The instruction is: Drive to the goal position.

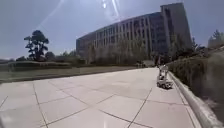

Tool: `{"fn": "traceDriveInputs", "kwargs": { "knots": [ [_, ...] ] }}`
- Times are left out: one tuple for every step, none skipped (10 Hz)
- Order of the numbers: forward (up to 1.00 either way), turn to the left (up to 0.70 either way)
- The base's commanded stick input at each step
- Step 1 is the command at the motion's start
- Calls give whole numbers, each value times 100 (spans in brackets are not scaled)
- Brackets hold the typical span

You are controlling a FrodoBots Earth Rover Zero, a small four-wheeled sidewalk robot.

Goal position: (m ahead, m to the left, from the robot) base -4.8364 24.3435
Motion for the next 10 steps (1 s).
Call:
{"fn": "traceDriveInputs", "kwargs": {
  "knots": [
    [0,0],
    [0,0],
    [0,0],
    [0,0],
    [0,21],
    [0,50],
    [0,50],
    [0,50],
    [0,50],
    [0,50]
  ]
}}
